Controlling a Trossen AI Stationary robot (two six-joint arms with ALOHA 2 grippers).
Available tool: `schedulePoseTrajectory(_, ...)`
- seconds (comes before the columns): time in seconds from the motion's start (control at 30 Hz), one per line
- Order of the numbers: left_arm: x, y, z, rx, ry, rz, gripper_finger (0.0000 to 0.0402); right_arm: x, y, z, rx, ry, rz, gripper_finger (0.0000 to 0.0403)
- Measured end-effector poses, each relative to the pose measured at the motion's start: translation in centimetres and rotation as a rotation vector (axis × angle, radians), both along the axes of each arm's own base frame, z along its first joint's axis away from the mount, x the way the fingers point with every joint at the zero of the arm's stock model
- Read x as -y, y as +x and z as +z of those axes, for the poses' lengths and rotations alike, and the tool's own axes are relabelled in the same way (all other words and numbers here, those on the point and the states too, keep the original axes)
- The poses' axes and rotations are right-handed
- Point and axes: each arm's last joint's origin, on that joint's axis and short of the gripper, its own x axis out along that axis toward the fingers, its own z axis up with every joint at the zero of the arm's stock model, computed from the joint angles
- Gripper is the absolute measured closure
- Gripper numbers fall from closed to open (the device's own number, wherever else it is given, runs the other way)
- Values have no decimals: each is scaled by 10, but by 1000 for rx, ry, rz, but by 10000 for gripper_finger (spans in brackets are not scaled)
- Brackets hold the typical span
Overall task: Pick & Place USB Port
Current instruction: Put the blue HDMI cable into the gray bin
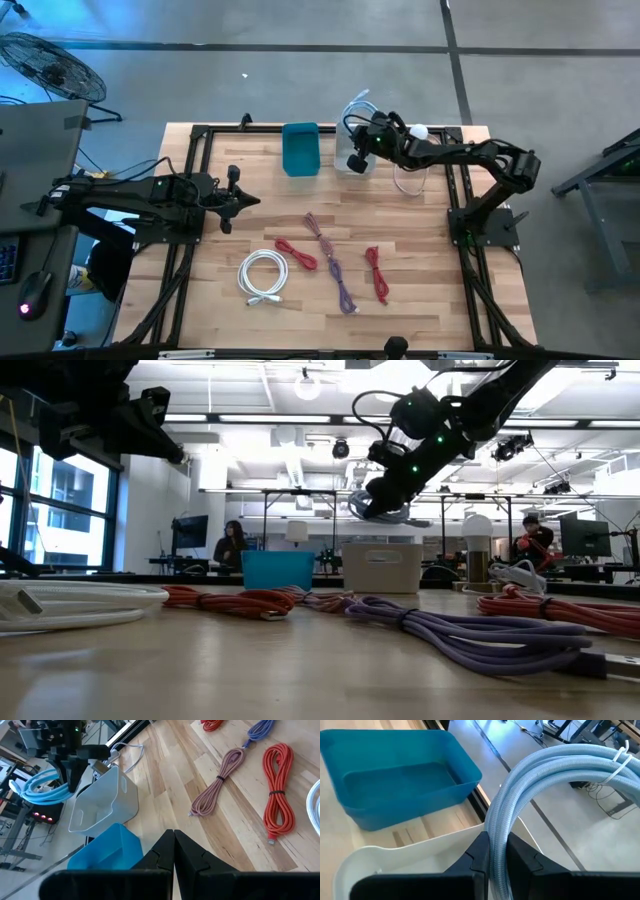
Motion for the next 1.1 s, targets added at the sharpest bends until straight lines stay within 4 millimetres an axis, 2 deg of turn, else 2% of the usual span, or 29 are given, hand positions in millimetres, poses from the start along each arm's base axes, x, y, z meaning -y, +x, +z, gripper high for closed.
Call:
schedulePoseTrajectory(0.33, 0, 0, 0, 5, 1, 2, 401, 6, -1, 2, 7, 58, -9, 373)
schedulePoseTrajectory(0.67, 0, 0, 0, 2, 1, 2, 401, 17, 17, 11, -37, 110, 1, 373)
schedulePoseTrajectory(1.1, 0, 0, -1, -13, 1, 1, 401, 18, 15, 1, -127, 112, -36, 373)
